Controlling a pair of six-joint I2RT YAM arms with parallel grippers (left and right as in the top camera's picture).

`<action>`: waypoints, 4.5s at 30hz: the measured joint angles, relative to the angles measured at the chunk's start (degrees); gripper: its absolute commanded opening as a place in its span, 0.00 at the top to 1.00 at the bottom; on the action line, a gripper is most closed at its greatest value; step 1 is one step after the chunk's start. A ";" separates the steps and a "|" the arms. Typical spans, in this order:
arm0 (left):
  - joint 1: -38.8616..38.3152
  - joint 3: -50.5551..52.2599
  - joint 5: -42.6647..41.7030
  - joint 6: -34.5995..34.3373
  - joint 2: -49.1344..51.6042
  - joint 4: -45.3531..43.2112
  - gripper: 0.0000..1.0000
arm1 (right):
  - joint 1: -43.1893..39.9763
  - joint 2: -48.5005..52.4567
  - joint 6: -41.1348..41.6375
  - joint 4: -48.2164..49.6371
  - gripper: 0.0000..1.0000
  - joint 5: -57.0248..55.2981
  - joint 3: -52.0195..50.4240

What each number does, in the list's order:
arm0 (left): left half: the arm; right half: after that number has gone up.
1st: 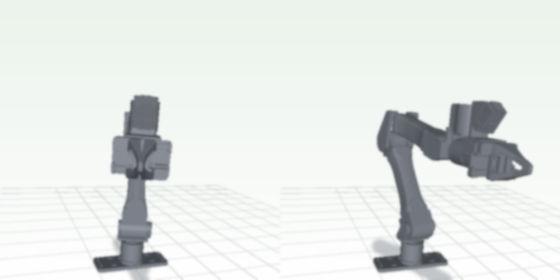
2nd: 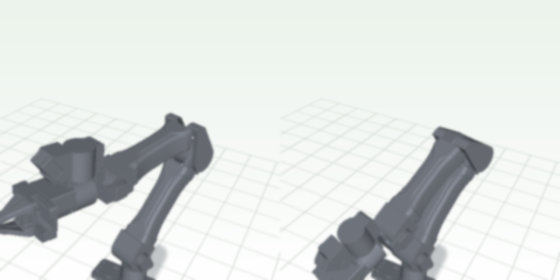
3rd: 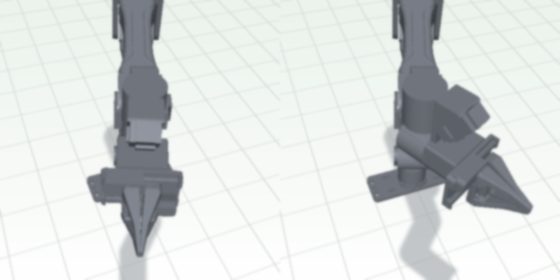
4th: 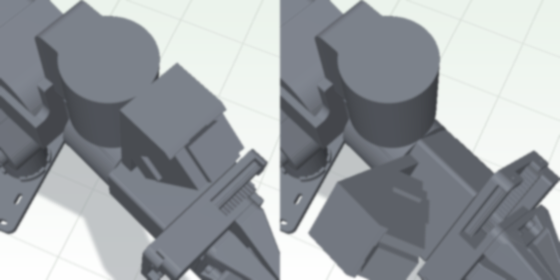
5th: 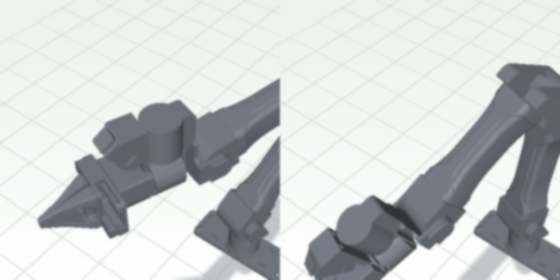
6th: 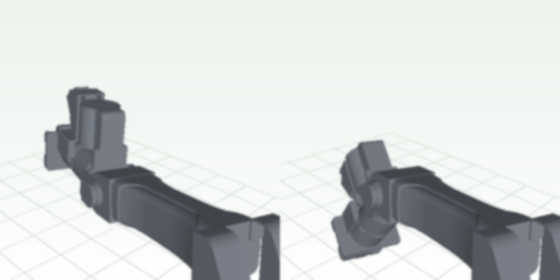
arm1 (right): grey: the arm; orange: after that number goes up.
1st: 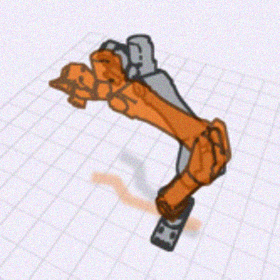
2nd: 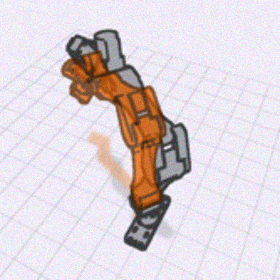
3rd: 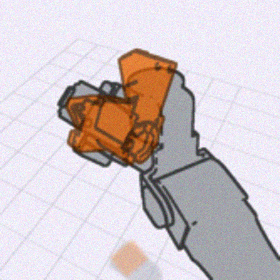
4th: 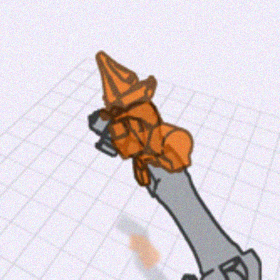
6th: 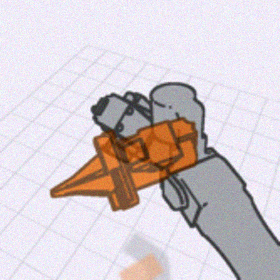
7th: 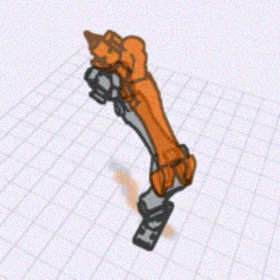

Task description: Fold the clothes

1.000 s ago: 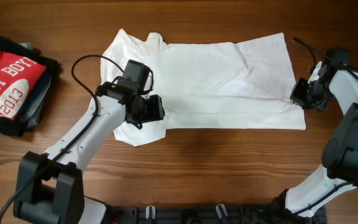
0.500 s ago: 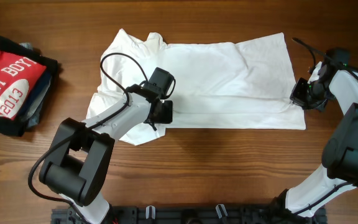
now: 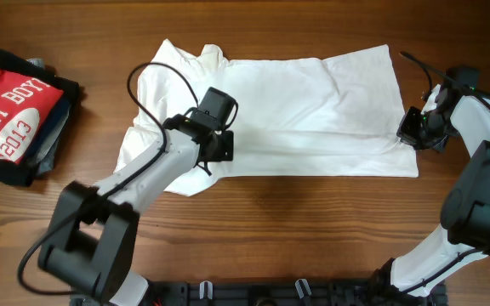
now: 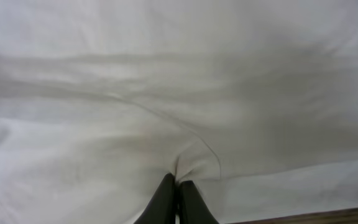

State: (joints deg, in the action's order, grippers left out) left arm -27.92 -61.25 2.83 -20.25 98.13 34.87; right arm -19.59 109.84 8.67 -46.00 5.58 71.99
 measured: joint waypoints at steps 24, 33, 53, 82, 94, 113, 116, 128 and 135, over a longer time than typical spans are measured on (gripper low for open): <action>0.50 -0.68 9.75 0.20 -1.70 -13.73 0.58 | 0.00 0.00 0.00 0.31 0.96 0.00 0.00; 0.55 0.50 9.77 -2.03 -1.70 0.74 0.61 | 0.00 0.00 0.24 8.61 0.96 3.34 -0.07; 3.34 10.01 13.60 -7.93 -1.70 -8.68 0.90 | -1.22 -6.03 2.73 -0.11 0.85 0.57 0.35; 3.34 9.99 13.68 -8.39 -1.70 -8.35 0.92 | 3.54 -1.07 6.99 25.81 0.85 0.83 -4.92; 3.34 10.01 13.68 -8.39 -1.70 -8.31 0.91 | 3.50 -9.16 7.63 9.09 0.81 -0.94 -8.87; 3.34 10.01 13.66 -8.39 -1.70 -8.31 0.91 | 3.50 -5.38 9.20 36.04 0.75 0.11 -13.11; 3.34 10.01 13.68 -8.39 -1.70 -8.28 0.90 | 3.50 -5.31 9.29 36.28 0.74 0.39 -13.11; 3.34 10.01 13.68 -8.39 -1.70 -8.13 0.89 | 3.50 -5.38 9.53 28.17 0.68 1.27 -13.14; 3.34 10.01 13.66 -8.39 -1.70 -8.11 0.89 | 3.50 -5.55 11.93 24.98 0.85 5.35 -13.14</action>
State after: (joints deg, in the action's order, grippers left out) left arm -24.58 -51.24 16.49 -28.64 96.42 26.76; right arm -16.10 104.29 20.60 -21.02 10.94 58.85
